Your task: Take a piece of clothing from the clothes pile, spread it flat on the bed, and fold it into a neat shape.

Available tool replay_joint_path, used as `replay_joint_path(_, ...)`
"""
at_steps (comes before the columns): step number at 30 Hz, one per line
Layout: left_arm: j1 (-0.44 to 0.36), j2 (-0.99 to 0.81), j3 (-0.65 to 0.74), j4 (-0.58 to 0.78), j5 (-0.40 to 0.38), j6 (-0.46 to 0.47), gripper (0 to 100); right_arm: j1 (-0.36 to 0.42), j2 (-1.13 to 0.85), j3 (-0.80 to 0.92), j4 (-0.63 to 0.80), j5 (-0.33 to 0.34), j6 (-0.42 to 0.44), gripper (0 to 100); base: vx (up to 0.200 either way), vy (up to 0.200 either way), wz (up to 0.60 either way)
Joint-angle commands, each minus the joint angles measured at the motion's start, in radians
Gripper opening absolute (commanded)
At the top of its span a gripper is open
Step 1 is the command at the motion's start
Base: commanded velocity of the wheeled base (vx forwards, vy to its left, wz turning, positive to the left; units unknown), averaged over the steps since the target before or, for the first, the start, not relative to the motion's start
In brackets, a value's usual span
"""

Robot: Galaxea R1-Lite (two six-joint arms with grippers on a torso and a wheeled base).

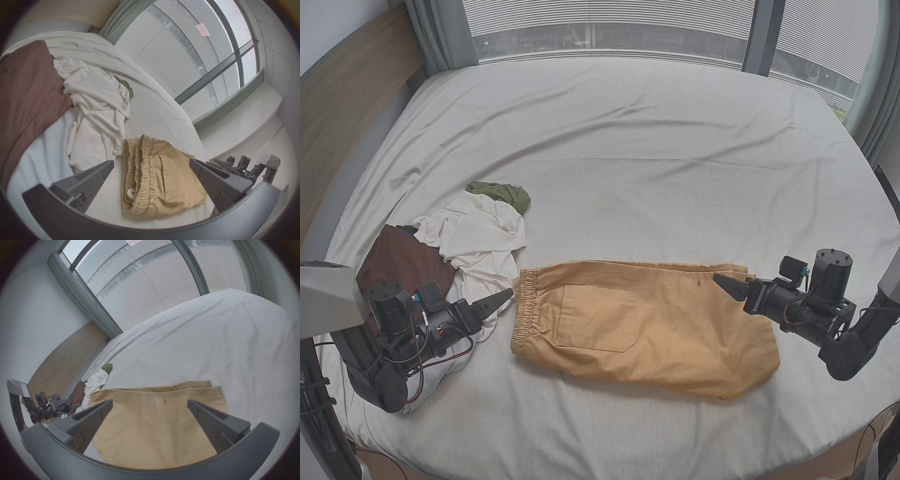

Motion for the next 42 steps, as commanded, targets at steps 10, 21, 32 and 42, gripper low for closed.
replay_joint_path(10, -0.042, 0.136, 0.0, -0.001, 0.004, 0.052, 100, 0.032, 0.042, -0.041, -0.008, 0.015, 0.001, 100, 0.0, 0.0, 0.0)
replay_joint_path(21, -0.093, 0.213, -0.008, -0.001, 0.012, 0.064, 100, 0.032, 0.042, -0.038, -0.009, 0.021, 0.001, 100, 0.0, 0.0, 0.0)
replay_joint_path(32, -0.123, 0.236, -0.022, -0.001, 0.024, 0.035, 100, 0.031, 0.044, -0.035, -0.011, 0.026, 0.001, 100, 0.0, 0.0, 0.0)
replay_joint_path(42, -0.137, 0.234, -0.086, -0.002, 0.026, -0.089, 100, 0.032, 0.065, -0.032, -0.031, 0.03, 0.001, 100, 0.0, 0.0, 0.0)
